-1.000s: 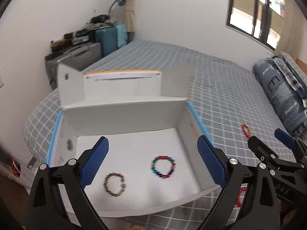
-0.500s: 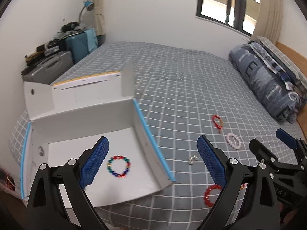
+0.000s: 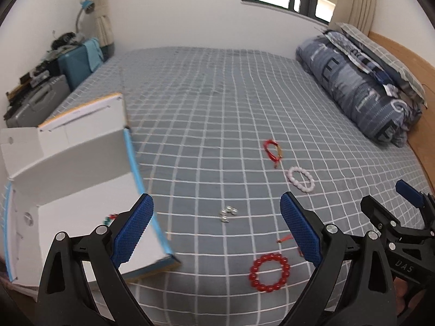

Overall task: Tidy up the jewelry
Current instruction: 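Move both tools back over the remaining jewelry on the bed, then grasp the pearl earrings with the left tool while the right tool grasps the amber bead bracelet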

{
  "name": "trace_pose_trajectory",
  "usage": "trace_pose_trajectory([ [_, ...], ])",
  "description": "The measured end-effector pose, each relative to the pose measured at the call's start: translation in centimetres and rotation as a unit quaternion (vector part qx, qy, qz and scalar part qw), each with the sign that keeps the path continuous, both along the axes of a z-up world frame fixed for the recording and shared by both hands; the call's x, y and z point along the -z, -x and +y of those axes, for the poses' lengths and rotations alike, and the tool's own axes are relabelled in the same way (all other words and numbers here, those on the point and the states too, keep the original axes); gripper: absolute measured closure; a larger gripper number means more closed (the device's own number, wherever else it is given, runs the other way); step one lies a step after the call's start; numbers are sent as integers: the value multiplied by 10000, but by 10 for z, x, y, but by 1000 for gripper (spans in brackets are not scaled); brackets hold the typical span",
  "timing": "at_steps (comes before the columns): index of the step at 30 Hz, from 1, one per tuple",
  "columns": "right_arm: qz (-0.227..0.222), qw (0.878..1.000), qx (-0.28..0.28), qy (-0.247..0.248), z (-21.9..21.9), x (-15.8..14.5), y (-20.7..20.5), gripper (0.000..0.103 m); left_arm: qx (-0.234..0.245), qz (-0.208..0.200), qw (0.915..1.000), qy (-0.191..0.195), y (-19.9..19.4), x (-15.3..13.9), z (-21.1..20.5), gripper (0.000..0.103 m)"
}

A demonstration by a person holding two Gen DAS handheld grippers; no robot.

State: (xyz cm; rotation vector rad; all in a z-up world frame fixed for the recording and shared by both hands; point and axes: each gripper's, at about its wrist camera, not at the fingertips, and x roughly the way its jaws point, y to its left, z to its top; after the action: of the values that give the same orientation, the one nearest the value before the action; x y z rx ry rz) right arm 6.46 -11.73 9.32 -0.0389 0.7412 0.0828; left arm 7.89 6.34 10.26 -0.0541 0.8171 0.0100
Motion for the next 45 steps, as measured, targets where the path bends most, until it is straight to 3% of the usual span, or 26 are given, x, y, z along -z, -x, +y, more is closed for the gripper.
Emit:
trace_pose_trajectory([
  [9, 387, 9990, 208, -93, -41, 31, -8, 8, 155, 336, 9993, 86, -29, 28, -24, 10],
  [15, 684, 9975, 162, -69, -61, 67, -18, 8, 53, 689, 9976, 28, -64, 65, -30, 10],
  [26, 1592, 9872, -50, -77, -72, 125, -41, 8, 70, 1334, 9910, -125, -110, 126, -37, 10],
  [37, 2160, 9764, -71, -20, -83, 158, -47, 8, -63, 1884, 9821, 43, -129, 164, -22, 11],
  [45, 2436, 9699, -18, 5, -90, 170, -50, 23, -178, 2007, 9795, 0, -136, 180, -22, 18],
])
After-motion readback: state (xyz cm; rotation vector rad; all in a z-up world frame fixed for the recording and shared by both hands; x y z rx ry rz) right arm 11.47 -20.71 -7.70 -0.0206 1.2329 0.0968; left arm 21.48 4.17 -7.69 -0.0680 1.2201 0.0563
